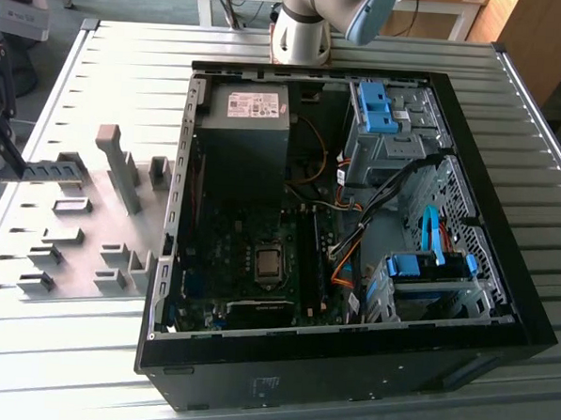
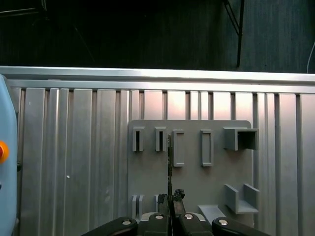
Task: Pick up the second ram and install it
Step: 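Pick up the second ram and move it above second insertion slot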
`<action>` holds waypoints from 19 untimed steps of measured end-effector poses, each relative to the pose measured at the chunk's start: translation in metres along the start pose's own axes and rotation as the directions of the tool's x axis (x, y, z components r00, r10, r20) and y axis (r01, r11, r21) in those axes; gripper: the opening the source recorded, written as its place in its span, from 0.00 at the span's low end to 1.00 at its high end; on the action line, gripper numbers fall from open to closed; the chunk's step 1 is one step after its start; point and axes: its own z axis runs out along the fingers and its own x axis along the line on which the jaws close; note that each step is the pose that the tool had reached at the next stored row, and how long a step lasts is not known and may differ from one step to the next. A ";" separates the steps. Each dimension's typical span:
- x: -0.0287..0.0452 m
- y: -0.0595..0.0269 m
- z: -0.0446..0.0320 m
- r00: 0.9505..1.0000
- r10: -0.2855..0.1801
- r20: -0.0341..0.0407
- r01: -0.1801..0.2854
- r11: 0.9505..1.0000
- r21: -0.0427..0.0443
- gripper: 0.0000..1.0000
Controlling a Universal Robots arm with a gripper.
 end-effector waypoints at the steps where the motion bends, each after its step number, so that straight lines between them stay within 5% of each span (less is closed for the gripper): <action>1: 0.0000 0.0000 -0.0010 1.000 0.000 0.000 0.000 1.000 0.000 0.14; 19: -0.0012 0.0008 -0.0228 1.000 0.000 0.000 0.000 1.000 0.000 0.14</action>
